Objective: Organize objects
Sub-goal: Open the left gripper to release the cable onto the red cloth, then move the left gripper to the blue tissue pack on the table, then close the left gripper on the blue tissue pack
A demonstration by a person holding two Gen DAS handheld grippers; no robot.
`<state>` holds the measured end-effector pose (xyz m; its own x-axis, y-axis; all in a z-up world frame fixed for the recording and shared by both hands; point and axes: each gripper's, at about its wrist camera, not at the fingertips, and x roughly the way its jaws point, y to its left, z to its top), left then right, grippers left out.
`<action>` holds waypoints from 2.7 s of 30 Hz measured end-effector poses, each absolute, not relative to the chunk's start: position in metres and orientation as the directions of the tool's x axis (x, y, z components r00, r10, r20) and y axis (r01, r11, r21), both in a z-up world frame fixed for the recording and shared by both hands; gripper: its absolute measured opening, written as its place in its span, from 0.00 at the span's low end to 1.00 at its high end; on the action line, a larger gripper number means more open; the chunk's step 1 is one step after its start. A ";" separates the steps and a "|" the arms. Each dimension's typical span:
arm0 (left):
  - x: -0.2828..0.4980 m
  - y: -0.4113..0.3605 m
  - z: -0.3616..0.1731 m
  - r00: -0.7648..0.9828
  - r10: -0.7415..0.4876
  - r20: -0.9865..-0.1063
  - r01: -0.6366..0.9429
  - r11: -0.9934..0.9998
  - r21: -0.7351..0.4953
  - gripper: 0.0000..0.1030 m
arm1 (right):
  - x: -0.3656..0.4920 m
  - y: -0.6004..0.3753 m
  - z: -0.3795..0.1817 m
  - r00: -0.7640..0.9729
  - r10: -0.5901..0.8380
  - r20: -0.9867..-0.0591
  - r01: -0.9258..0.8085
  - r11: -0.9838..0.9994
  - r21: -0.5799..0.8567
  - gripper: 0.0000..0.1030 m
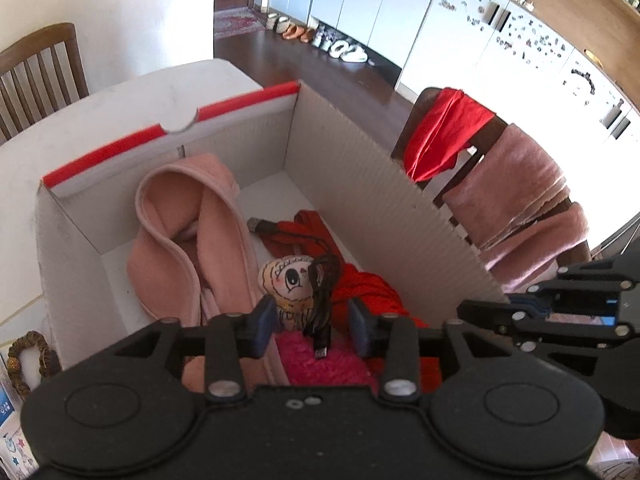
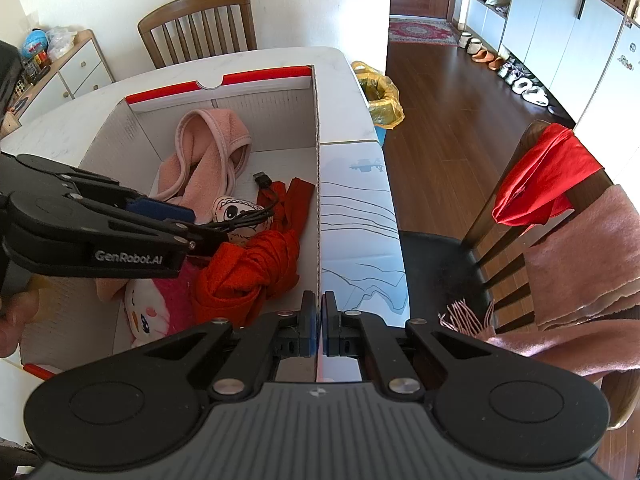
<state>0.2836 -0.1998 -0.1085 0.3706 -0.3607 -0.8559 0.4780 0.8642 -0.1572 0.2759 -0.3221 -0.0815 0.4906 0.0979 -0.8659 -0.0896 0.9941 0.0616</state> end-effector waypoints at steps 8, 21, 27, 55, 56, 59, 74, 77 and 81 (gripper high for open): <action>0.271 -0.196 -0.083 0.441 -0.380 -0.814 0.481 0.865 -0.143 0.59 | 0.276 -0.322 -0.082 0.490 0.098 -0.866 -0.089 0.994 0.062 0.02; 0.250 -0.171 -0.046 0.548 -0.389 -0.740 0.425 0.892 -0.154 0.82 | 0.276 -0.322 -0.082 0.490 0.099 -0.866 -0.088 0.994 0.063 0.02; 0.243 -0.146 -0.039 0.603 -0.343 -0.720 0.364 0.922 -0.135 0.91 | 0.276 -0.322 -0.082 0.490 0.099 -0.866 -0.088 0.994 0.064 0.02; 0.282 0.007 -0.097 0.614 0.112 -0.782 -0.091 0.993 0.071 0.99 | 0.274 -0.325 -0.079 0.482 0.090 -0.872 -0.084 0.995 0.057 0.02; 0.284 0.012 -0.102 0.601 0.122 -0.790 -0.109 0.992 0.071 0.99 | 0.274 -0.325 -0.079 0.480 0.090 -0.872 -0.083 0.995 0.057 0.02; 0.291 0.026 -0.114 0.569 0.141 -0.810 -0.151 0.986 0.065 0.99 | 0.273 -0.325 -0.079 0.476 0.089 -0.875 -0.080 0.995 0.057 0.02; 0.314 0.045 -0.152 0.477 0.159 -0.865 -0.208 0.976 0.065 0.93 | 0.275 -0.322 -0.082 0.460 0.071 -0.885 -0.075 0.996 0.041 0.02; 0.315 0.050 -0.153 0.482 0.156 -0.862 -0.230 0.972 0.047 0.93 | 0.275 -0.322 -0.083 0.458 0.070 -0.886 -0.073 0.997 0.041 0.02; 0.317 0.054 -0.156 0.466 0.137 -0.874 -0.244 0.969 0.022 0.77 | 0.276 -0.322 -0.083 0.456 0.069 -0.887 -0.073 0.997 0.040 0.02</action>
